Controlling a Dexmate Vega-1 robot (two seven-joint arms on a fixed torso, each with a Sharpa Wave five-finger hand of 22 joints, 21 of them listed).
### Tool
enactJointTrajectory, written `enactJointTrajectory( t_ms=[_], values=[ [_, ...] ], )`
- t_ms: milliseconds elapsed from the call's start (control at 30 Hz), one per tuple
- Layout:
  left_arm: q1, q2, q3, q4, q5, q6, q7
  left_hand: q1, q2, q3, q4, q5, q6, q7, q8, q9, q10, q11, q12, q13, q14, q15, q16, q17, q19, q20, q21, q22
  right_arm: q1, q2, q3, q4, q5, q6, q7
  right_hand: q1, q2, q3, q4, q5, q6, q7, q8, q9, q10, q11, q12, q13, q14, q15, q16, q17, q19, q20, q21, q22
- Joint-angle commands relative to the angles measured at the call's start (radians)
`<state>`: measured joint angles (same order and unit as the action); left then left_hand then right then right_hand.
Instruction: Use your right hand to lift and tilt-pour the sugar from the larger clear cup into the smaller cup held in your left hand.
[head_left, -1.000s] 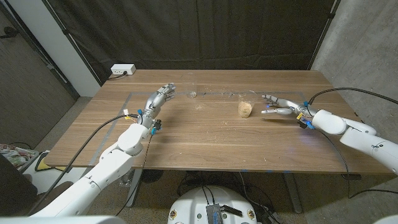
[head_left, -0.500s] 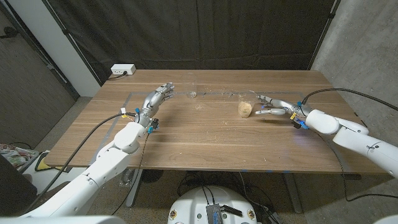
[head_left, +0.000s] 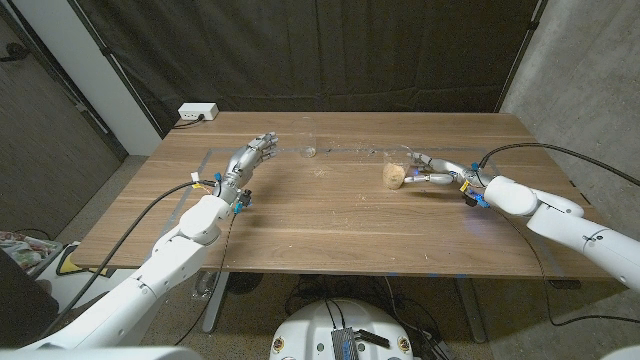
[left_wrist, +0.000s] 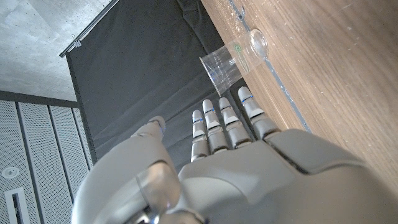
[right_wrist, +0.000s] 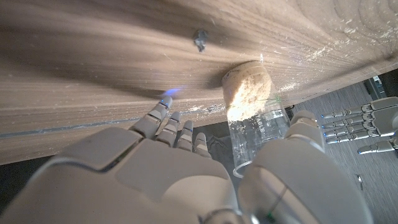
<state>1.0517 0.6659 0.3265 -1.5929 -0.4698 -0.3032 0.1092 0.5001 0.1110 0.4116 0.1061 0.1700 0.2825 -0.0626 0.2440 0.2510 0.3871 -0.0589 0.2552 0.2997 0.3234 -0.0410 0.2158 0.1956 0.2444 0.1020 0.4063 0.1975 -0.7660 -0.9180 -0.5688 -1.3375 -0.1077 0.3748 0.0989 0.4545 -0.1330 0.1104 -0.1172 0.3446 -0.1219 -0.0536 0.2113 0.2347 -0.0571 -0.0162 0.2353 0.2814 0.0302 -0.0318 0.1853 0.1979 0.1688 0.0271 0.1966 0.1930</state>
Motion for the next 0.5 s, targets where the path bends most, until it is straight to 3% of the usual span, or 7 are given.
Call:
enactJointTrajectory(
  t_ms=[33, 500],
  values=[
    [-0.016, 0.002, -0.001, 0.043, -0.023, -0.019, -0.035, -0.001, 0.002, 0.003, -0.005, 0.004, 0.005, 0.003, 0.003, -0.001, 0.008, -0.002, 0.003, 0.004, 0.014, -0.048, -0.002, 0.002, 0.003, 0.002, 0.0, 0.004, 0.006, 0.031, -0.012, -0.034, 0.014, -0.052, 0.019, -0.004, 0.001, -0.007, -0.002, 0.004, -0.005, 0.006, 0.005, 0.004, -0.004, 0.008, 0.004, 0.002, -0.002, -0.046, 0.006, 0.002, 0.003, 0.009, 0.004, 0.006],
    [-0.036, 0.005, -0.003, 0.09, -0.045, -0.038, -0.076, 0.0, 0.003, 0.005, -0.005, 0.004, 0.008, 0.005, 0.003, -0.001, 0.008, 0.001, 0.001, 0.005, 0.014, -0.048, -0.003, 0.002, 0.004, 0.001, 0.0, 0.005, 0.027, 0.089, -0.035, -0.009, 0.025, -0.043, 0.01, -0.002, 0.007, -0.008, -0.001, 0.006, 0.004, 0.008, 0.011, 0.005, 0.003, 0.01, 0.01, 0.005, 0.006, -0.043, 0.011, 0.002, 0.005, 0.017, 0.007, 0.006]
  ],
)
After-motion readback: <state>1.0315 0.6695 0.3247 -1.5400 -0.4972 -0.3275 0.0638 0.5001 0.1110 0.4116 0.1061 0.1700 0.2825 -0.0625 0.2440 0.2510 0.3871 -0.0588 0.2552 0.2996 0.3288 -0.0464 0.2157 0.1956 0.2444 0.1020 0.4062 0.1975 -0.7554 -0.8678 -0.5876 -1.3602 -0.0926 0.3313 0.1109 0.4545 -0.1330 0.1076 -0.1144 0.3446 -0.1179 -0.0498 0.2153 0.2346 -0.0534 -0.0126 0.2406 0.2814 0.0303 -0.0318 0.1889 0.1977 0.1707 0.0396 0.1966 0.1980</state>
